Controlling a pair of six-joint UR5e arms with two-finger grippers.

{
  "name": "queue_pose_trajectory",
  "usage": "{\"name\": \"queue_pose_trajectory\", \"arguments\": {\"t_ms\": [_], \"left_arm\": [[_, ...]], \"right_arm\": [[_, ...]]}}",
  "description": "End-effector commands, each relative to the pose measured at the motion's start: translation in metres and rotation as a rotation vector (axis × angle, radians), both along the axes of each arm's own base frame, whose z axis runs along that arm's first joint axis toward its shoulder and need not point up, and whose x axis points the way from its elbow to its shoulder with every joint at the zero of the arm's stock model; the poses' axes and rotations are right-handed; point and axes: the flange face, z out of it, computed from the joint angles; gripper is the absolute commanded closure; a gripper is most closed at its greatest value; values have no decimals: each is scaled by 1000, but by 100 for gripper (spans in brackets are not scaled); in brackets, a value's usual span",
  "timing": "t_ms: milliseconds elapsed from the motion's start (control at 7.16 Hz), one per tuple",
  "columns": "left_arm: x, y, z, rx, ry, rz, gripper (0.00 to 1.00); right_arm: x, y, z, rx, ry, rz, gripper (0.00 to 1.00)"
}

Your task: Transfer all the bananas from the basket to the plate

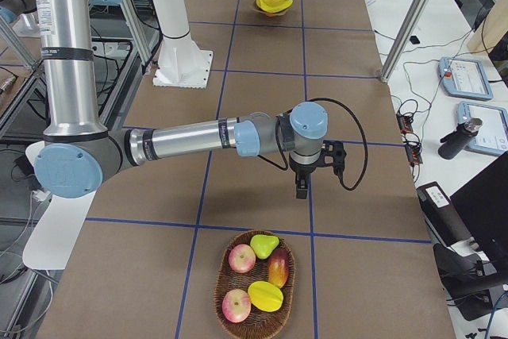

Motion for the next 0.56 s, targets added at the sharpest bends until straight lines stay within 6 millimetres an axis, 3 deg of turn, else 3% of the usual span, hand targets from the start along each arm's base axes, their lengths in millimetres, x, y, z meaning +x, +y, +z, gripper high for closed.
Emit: {"name": "queue_pose_trajectory", "arguments": {"t_ms": [0, 140, 419], "left_arm": [[0, 3, 4, 3, 0, 3, 0], [0, 5, -5, 19, 1, 4, 0], [-2, 18, -10, 18, 2, -3, 0]], "right_arm": [[-6, 0, 7, -22, 8, -3, 0], [-16, -3, 8, -22, 10, -22, 0], [-16, -1, 8, -20, -1, -22, 0]]}}
